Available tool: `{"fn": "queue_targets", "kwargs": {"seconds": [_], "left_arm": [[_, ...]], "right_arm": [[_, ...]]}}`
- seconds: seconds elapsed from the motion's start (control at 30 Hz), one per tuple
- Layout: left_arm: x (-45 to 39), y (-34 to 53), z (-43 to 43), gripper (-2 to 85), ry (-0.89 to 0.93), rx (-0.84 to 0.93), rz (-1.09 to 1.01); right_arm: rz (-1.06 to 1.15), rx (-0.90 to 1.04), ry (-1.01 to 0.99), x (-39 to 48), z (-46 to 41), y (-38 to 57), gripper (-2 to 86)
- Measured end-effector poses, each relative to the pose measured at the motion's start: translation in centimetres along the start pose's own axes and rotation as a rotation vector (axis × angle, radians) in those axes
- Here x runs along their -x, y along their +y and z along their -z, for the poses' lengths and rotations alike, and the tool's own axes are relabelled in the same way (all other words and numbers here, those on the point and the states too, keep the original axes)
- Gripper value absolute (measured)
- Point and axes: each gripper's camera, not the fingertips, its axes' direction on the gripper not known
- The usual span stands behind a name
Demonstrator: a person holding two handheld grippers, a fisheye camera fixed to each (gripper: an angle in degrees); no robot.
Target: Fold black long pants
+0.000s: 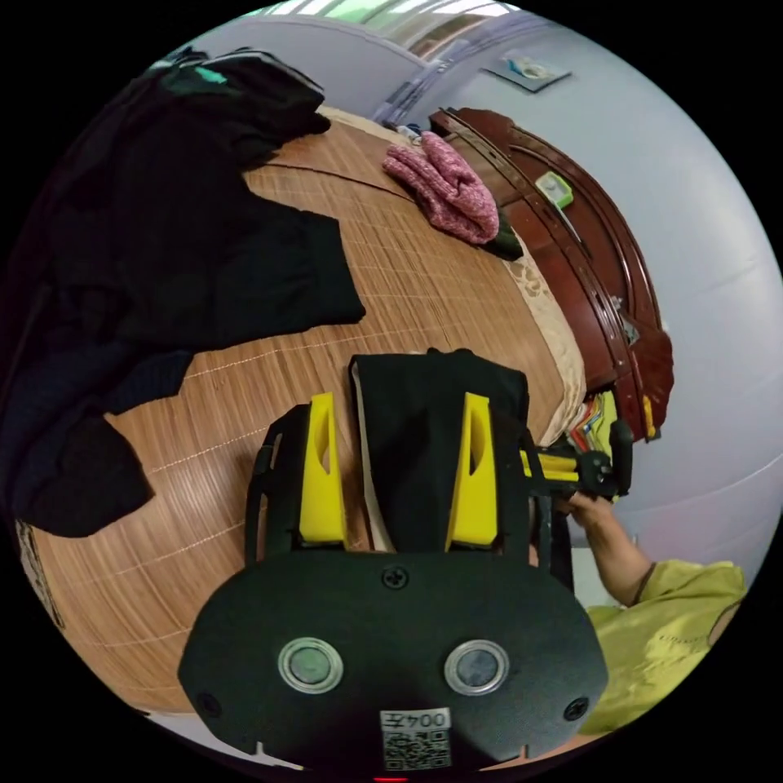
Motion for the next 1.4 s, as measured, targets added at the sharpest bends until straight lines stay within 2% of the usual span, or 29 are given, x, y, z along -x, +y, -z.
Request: {"fn": "queue_targets", "kwargs": {"seconds": [0.2,0.27,0.33,0.43,0.57,0.67,0.77,0.9,1.03,1.2,1.4], "left_arm": [[0.8,-1.8,-2.8,18.1,-0.024,0.089,0.007],[0.6,-2.1,-3.5,15.1,-0.015,0.111,-0.029],[-0.2,-2.5,-3.5,5.1,-0.067,0.075,-0.092],[-0.4,-3.1,-4.0,3.1,-0.157,0.109,-0.12],[-0.2,-2.0,-3.8,3.3,-0.108,0.112,-0.145],[-0.2,0.9,-2.2,4.6,-0.074,0.054,-0.159],[-0.6,5.6,-0.3,6.7,-0.132,0.026,-0.207],[-1.4,14.1,-0.2,6.9,-0.367,0.096,-0.29],[-1.9,19.5,-2.4,3.9,-0.515,0.148,-0.372],[-3.4,22.1,-4.3,1.2,-0.619,0.113,-0.469],[-3.4,25.9,-5.3,1.0,-0.66,-0.044,-0.433]], "right_arm": [[0.034,-0.01,0.056,1.2,-1.1,0.5,7.6],[0.041,-0.014,0.082,1.7,-1.5,0.9,7.5],[0.039,-0.005,0.084,1.7,-1.9,1.0,7.1],[0.02,0.014,0.043,1.2,-2.3,1.2,6.6],[0.005,0.015,0.018,0.7,-2.9,1.7,6.3],[-0.04,-0.029,-0.089,-0.5,-2.4,3.0,6.4],[-0.153,-0.135,-0.231,-2.2,-0.6,6.2,6.1],[-0.219,-0.163,-0.257,-2.4,0.0,10.2,5.6],[-0.234,-0.143,-0.266,-0.9,-1.3,13.3,5.4],[-0.247,-0.17,-0.275,0.4,-2.1,15.5,4.2],[-0.215,-0.165,-0.235,2.0,-3.0,16.7,3.7]]}}
